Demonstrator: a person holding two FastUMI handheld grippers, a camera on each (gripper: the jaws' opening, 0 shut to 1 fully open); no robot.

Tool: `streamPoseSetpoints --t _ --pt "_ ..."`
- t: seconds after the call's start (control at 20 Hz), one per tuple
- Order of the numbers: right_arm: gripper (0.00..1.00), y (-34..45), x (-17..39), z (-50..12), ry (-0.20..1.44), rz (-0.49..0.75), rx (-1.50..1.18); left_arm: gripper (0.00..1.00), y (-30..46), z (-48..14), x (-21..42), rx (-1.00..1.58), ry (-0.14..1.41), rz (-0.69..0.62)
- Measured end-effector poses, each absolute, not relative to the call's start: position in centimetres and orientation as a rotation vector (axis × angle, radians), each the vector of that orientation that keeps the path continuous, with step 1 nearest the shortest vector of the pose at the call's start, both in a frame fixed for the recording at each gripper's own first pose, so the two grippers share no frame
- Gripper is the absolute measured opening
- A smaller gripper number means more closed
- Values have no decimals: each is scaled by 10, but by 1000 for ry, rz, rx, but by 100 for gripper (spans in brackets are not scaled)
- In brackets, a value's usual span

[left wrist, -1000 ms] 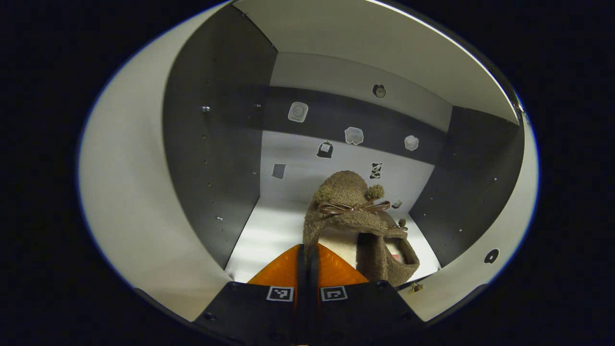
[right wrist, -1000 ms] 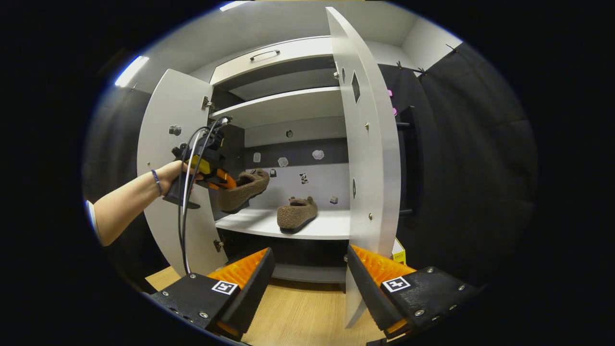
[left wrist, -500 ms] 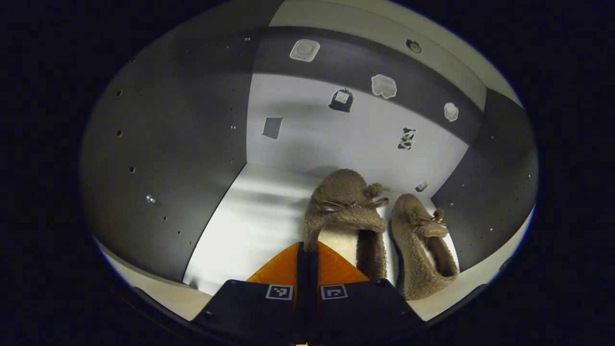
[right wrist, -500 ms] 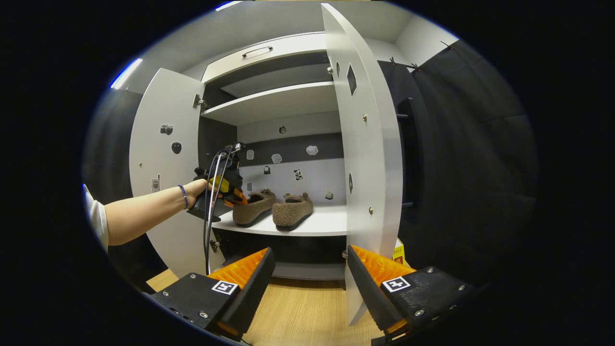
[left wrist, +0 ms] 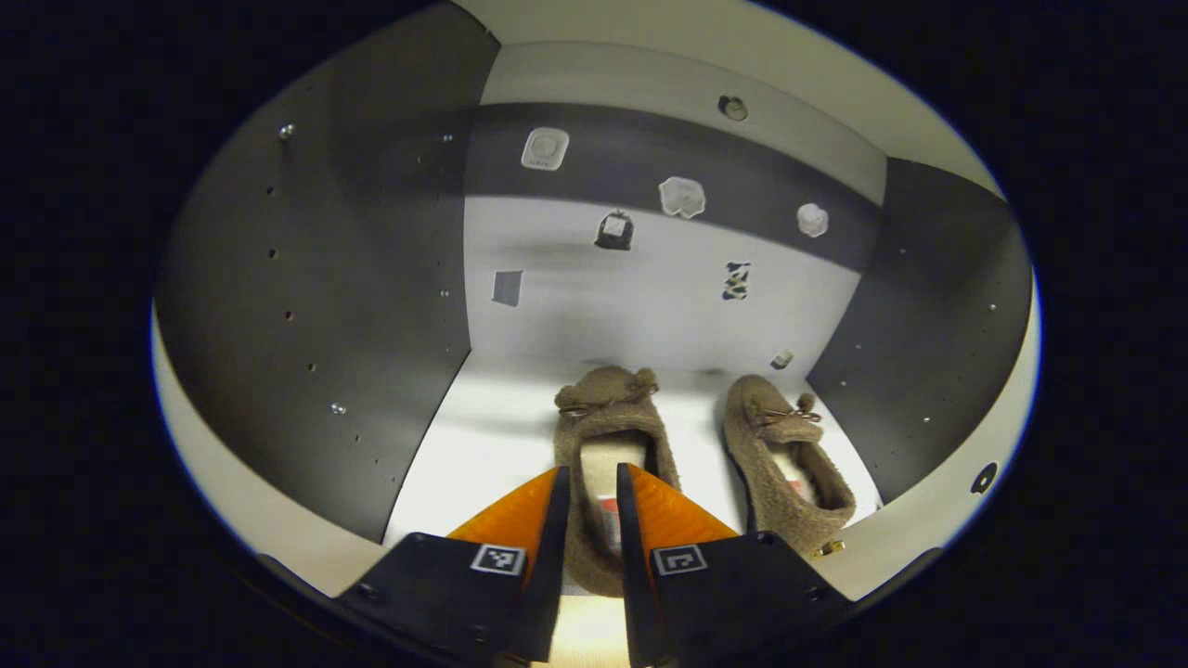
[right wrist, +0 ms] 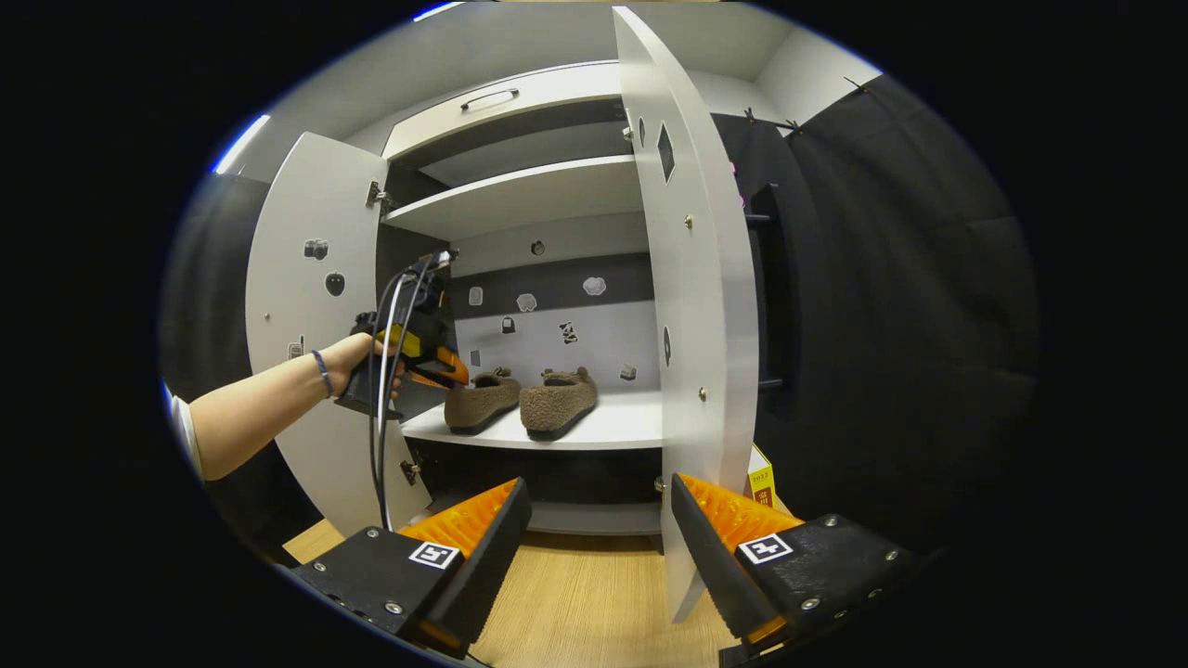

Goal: Grab one shoe with the right hand and put it into the shoe cabinet, grab the other shoe with the left hand and put it into the shoe cabinet; then close the right door with the right hand and the left door with the left hand.

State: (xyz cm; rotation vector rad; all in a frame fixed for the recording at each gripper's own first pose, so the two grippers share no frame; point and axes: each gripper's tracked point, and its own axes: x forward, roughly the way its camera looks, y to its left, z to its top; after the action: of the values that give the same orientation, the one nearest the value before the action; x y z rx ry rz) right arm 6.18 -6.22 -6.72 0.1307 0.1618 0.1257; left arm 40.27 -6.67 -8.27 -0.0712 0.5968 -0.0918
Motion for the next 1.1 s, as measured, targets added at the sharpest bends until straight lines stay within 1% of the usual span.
streamPoseSetpoints --t 0.1,0.15,0.2,0.25,0.4,0.45,0.5,0.55,0.6,0.65,0.7,0.75,0.85,0.9,1.0,1.05,1.1 --pt "93 -64 57 -65 156 128 131 56 -66 -62 382 -50 539 -90" --pt "93 -65 55 -64 152 129 128 57 -65 -51 372 -32 510 -89" --pt "93 -67 51 -62 148 128 124 50 -64 -39 360 -13 480 -85" --pt "93 -69 48 -61 144 128 121 52 -66 -28 350 -1 447 -94" --pt "94 -75 38 -56 131 130 117 63 -68 1 312 21 371 -104" --pt "94 -77 35 -54 130 131 116 63 -68 8 300 19 354 -106" --pt "94 -80 32 -51 124 135 116 72 -67 14 288 16 336 -103" --pt "94 -84 29 -48 117 133 110 67 -63 20 276 16 319 -93" --pt "94 -89 28 -47 110 125 97 68 -63 24 266 14 303 -94" --pt "94 -96 27 -47 104 114 84 75 -63 28 252 18 287 -91" --pt "94 -103 26 -46 100 104 76 76 -61 29 242 29 274 -85" --pt "94 -111 26 -46 98 94 74 81 -61 30 228 39 262 -88" --pt "94 -130 26 -46 95 66 74 87 -59 33 201 61 235 -86" --pt "94 -141 29 -47 92 48 69 89 -58 32 188 69 222 -83" --pt "94 -162 33 -49 90 12 54 90 -53 31 166 87 196 -66" --pt "94 -171 36 -51 91 -2 52 94 -48 29 156 92 184 -48" --pt "94 -180 39 -53 94 -14 53 95 -44 27 144 92 174 -32"
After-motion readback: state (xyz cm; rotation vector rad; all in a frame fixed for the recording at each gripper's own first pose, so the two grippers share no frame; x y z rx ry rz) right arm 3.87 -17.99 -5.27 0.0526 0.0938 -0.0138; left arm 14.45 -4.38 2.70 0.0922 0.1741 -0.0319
